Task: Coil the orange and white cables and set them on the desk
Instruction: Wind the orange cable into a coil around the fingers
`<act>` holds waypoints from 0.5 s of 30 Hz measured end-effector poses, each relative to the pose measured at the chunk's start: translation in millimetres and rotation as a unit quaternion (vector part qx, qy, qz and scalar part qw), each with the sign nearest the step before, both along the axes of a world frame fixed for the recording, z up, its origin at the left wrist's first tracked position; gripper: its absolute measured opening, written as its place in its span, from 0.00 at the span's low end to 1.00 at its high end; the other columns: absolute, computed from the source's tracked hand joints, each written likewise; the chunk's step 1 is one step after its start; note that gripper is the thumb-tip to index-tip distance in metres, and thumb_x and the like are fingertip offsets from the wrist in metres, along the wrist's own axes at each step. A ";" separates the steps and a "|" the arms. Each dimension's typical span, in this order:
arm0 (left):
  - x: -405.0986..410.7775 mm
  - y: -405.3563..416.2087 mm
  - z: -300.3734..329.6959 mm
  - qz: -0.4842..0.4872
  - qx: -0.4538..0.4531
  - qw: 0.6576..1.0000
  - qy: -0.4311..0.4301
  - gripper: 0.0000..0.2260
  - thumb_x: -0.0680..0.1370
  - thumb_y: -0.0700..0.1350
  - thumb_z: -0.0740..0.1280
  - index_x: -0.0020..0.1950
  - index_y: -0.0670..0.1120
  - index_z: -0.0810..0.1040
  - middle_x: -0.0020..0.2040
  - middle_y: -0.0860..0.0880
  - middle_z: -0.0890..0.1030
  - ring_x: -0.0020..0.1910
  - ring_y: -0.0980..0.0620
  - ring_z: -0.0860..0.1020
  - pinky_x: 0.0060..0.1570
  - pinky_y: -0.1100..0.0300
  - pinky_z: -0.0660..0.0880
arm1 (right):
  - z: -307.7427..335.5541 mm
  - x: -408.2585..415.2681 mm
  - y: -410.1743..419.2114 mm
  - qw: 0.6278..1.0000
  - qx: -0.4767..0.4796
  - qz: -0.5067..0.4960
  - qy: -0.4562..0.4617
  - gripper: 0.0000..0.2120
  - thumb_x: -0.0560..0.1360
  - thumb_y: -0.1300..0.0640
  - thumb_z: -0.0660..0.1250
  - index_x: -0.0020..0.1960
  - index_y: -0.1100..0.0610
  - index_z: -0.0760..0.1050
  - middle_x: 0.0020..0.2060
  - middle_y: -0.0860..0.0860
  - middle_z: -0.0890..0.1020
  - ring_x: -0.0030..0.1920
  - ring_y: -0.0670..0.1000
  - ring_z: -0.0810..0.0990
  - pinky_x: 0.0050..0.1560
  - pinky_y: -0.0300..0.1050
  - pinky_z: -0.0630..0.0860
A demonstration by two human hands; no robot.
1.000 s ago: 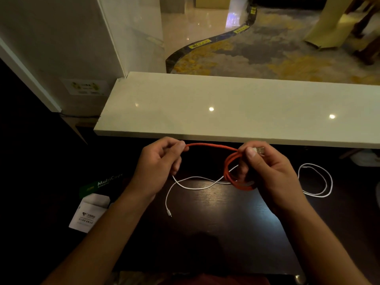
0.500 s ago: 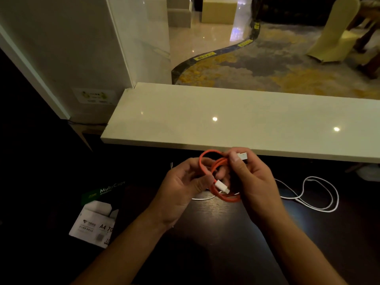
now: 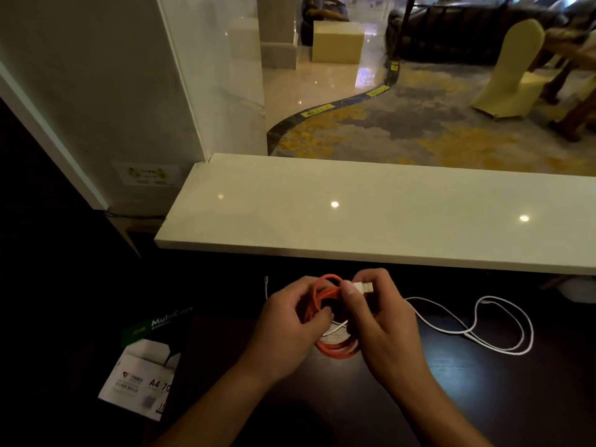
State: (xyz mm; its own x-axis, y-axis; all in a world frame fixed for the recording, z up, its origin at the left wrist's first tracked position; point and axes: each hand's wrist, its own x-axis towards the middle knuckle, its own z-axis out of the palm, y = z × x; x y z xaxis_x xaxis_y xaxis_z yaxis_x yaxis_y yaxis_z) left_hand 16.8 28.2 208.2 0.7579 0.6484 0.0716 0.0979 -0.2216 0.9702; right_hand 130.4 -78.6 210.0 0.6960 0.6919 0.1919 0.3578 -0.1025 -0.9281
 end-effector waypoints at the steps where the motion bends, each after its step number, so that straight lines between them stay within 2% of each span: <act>1: 0.5 -1.8 -2.5 0.029 0.054 0.998 0.015 0.13 0.76 0.38 0.71 0.55 0.54 0.81 0.48 0.55 0.82 0.50 0.56 0.82 0.51 0.64 0.78 | -1.4 -0.7 -0.4 1.000 0.006 0.008 0.002 0.12 0.78 0.40 0.67 0.47 0.48 0.74 0.33 0.53 0.81 0.30 0.53 0.79 0.31 0.57 0.76; 3: 1.8 -7.6 -6.8 0.076 0.131 0.988 0.024 0.11 0.76 0.38 0.71 0.53 0.53 0.80 0.46 0.57 0.79 0.49 0.57 0.80 0.47 0.69 0.75 | -1.3 -1.8 -0.8 0.999 0.026 0.025 0.015 0.14 0.77 0.39 0.67 0.47 0.49 0.73 0.33 0.54 0.79 0.30 0.54 0.78 0.29 0.55 0.74; 8: 6.1 -13.2 -9.8 0.099 0.132 0.986 0.013 0.10 0.77 0.40 0.70 0.54 0.54 0.78 0.50 0.59 0.75 0.51 0.59 0.78 0.47 0.71 0.73 | 3.5 1.8 -0.6 0.993 0.078 0.057 0.072 0.12 0.77 0.44 0.68 0.48 0.53 0.74 0.34 0.55 0.77 0.32 0.58 0.74 0.31 0.51 0.72; 10: 6.6 -8.2 -11.5 0.088 0.105 0.990 0.018 0.10 0.78 0.41 0.69 0.53 0.55 0.78 0.52 0.60 0.75 0.52 0.59 0.78 0.49 0.68 0.76 | 4.7 4.4 -0.1 0.987 0.088 0.078 0.108 0.11 0.78 0.49 0.69 0.47 0.56 0.73 0.33 0.54 0.75 0.33 0.52 0.72 0.33 0.44 0.72; 12: 5.5 -2.6 -15.2 0.064 0.050 0.996 0.043 0.08 0.79 0.44 0.69 0.51 0.59 0.79 0.50 0.58 0.79 0.50 0.59 0.80 0.49 0.61 0.79 | 5.0 6.3 0.1 0.977 0.091 0.106 0.161 0.08 0.78 0.53 0.68 0.47 0.57 0.73 0.32 0.52 0.75 0.34 0.49 0.72 0.35 0.39 0.72; 15: 3.7 5.4 -15.8 0.022 -0.037 0.997 0.057 0.04 0.78 0.52 0.67 0.48 0.57 0.81 0.46 0.51 0.83 0.46 0.54 0.83 0.51 0.46 0.81 | 5.2 9.4 1.0 0.953 0.083 0.127 0.262 0.08 0.77 0.52 0.67 0.48 0.57 0.73 0.33 0.56 0.73 0.35 0.52 0.70 0.35 0.40 0.71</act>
